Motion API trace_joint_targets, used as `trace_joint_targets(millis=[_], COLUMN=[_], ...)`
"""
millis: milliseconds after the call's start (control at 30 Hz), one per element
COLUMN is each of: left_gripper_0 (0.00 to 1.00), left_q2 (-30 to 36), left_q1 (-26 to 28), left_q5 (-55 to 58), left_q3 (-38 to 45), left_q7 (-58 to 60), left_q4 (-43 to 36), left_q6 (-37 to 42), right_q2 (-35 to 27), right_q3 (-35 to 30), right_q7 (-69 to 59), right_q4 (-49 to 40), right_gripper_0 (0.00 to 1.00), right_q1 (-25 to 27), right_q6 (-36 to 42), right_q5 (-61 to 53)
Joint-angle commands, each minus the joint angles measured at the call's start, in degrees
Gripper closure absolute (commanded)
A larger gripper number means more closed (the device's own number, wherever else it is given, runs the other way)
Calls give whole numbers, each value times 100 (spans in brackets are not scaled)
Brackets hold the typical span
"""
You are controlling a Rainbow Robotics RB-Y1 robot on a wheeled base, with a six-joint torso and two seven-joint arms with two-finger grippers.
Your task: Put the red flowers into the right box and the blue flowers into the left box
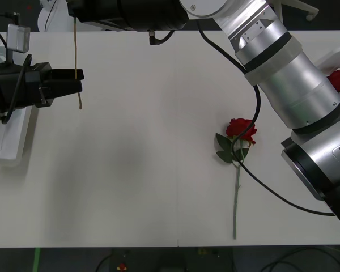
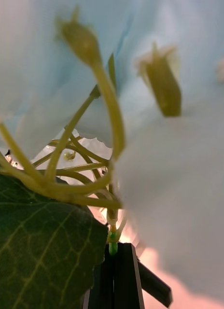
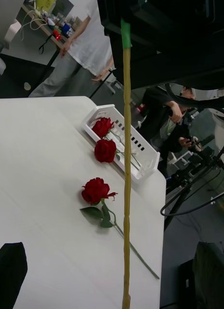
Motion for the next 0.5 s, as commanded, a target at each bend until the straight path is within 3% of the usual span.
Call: trace_joint_targets(millis=[33, 67, 100, 167, 500], left_gripper_0=[0, 0, 15, 100, 100], left_q2=[-319, -354, -380, -424, -450], left_q1=[-414, -458, -494, -546, -555], left_q5=[77, 77, 77, 77, 103], left_q3=[-123, -176, -202, -264, -273], left_q7=[468, 468, 468, 468, 468], left_q4=[-136, -136, -136, -136, -136], left_q6=[-247, -291, -308, -414, -466], right_q2=[67, 58, 58, 50, 41], right_q3=[29, 29, 29, 29, 29], right_q7=[-122, -131, -131, -122, -122], right_q4=[-66, -75, -66, -75, -66], right_gripper_0=[100, 100, 100, 100, 100], right_q1=[-369, -360, -369, -369, -369], right_q6=[-80, -80, -80, -80, -97], right_q5=[-97, -97, -106, -115, -123])
